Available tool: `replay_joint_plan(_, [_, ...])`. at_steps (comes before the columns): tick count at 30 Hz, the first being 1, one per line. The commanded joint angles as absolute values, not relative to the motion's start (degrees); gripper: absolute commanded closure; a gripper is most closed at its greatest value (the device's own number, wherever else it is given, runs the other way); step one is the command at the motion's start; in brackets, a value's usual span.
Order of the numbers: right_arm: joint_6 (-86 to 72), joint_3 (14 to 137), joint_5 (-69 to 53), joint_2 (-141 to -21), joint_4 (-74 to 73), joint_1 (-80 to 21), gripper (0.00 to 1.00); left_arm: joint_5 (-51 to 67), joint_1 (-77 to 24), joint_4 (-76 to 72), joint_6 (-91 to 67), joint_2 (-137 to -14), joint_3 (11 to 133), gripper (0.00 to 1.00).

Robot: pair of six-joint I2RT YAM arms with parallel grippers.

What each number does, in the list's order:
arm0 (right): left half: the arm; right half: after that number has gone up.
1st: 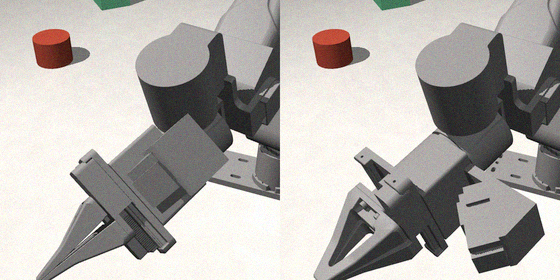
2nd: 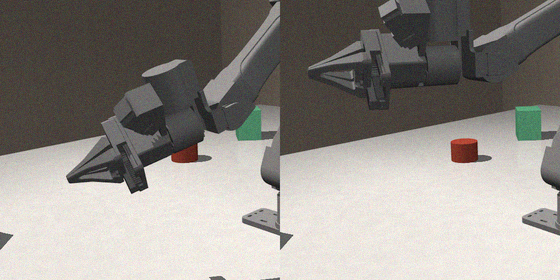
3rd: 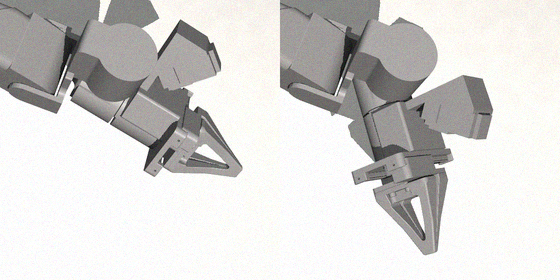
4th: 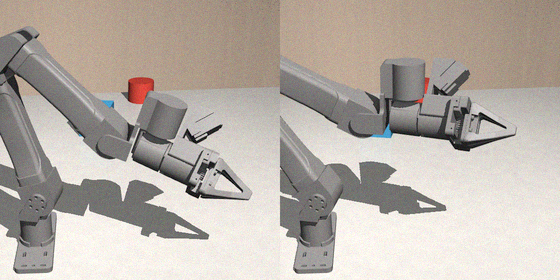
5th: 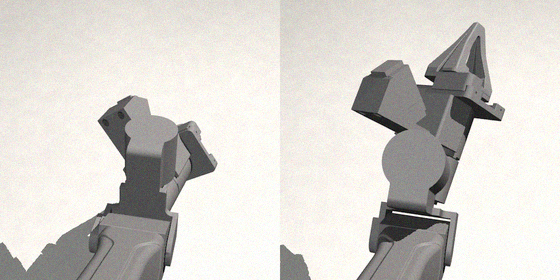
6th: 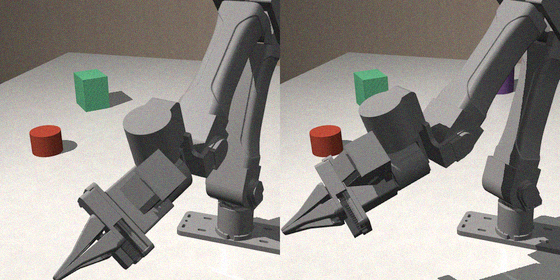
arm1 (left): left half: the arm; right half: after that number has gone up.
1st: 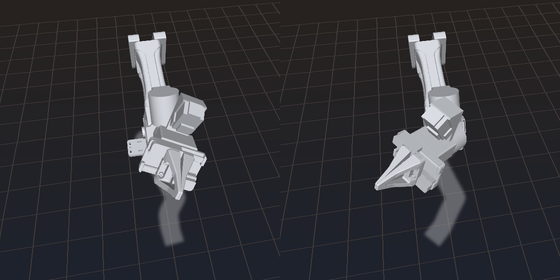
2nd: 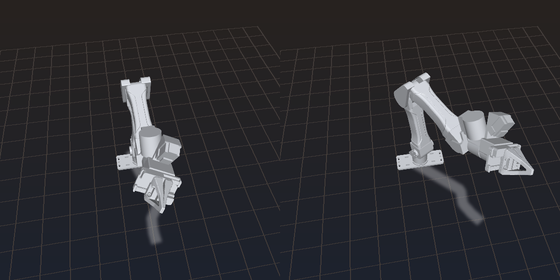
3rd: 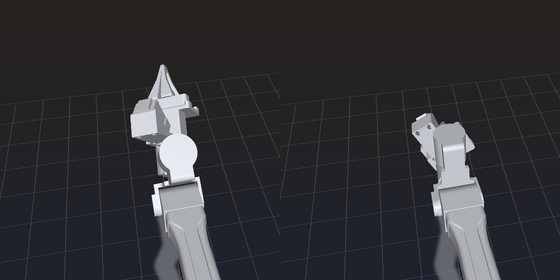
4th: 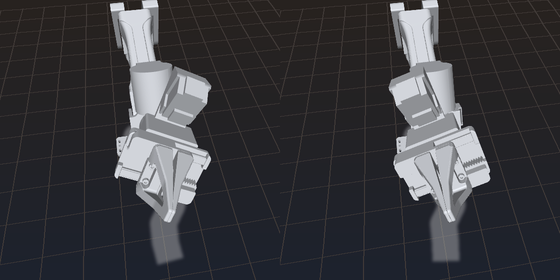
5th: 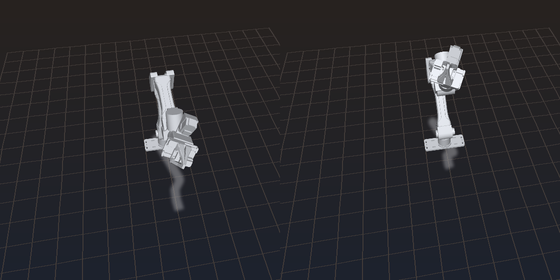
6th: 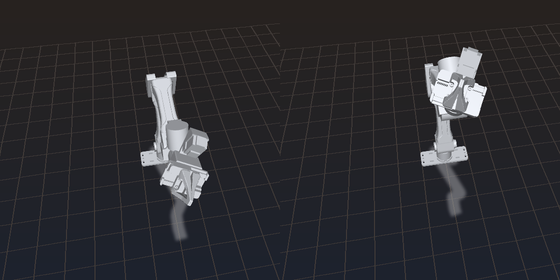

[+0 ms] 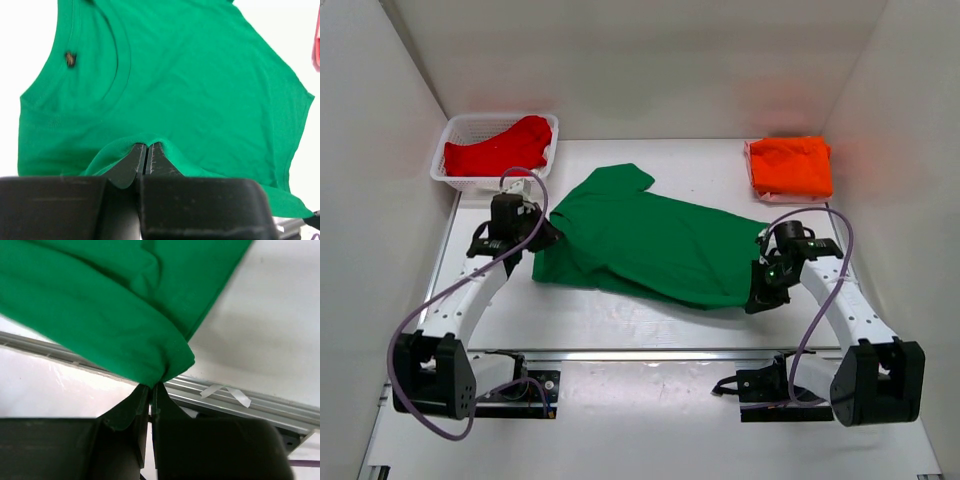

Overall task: Fold and stack the t-shirts
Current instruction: Fold the flattened tshirt in 1/3 of the way

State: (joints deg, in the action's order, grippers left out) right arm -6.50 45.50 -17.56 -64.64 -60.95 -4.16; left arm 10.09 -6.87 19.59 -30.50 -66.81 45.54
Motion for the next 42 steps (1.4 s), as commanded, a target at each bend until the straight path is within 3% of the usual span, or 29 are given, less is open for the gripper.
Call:
replay_joint_plan(1, [-2.4,48.6,-19.1,-66.2,-63.5,-4.3,1.0,9.6,-6.3,15.4,-28.7,-68.5,49.2,1.0])
replay_joint_plan(25, [1.1,53.1,-20.7,-79.5,-59.6,-0.1,1.0,10.0,-6.6,8.3,-28.1,-87.5,59.4,0.95])
replay_joint_plan(27, [1.0,53.9,-20.3,-80.6,-59.2,-0.1,0.99,9.1,-6.7,8.2,-28.1,-88.6,59.5,0.82])
replay_joint_plan(29, [0.0,55.6,-19.2,-81.6,-58.5,-0.1,0.85,10.0,-6.6,7.2,-27.9,-90.3,60.6,0.64])
replay_joint_plan(30, [-1.5,55.9,-17.6,-81.9,-57.8,-0.1,0.69,9.9,-6.3,7.6,-27.6,-91.0,62.0,0.55])
replay_joint_plan(31, [-2.7,57.3,-15.5,-81.7,-56.8,-0.1,0.5,10.4,-6.3,8.2,-27.4,-91.8,62.7,0.52])
replay_joint_plan(33, [-4.2,59.1,-13.1,-81.5,-56.0,1.8,0.38,9.3,-5.6,10.7,-26.9,-92.5,66.2,0.52])
replay_joint_plan(37, [-5.4,62.4,-6.8,-79.9,-55.7,2.3,0.36,7.5,-4.0,14.2,-25.8,-90.4,68.0,0.49])
replay_joint_plan(42, [-3.3,62.2,-11.0,-79.8,-54.3,1.7,0.46,8.3,-4.7,22.9,-22.7,-85.9,64.5,0.48])
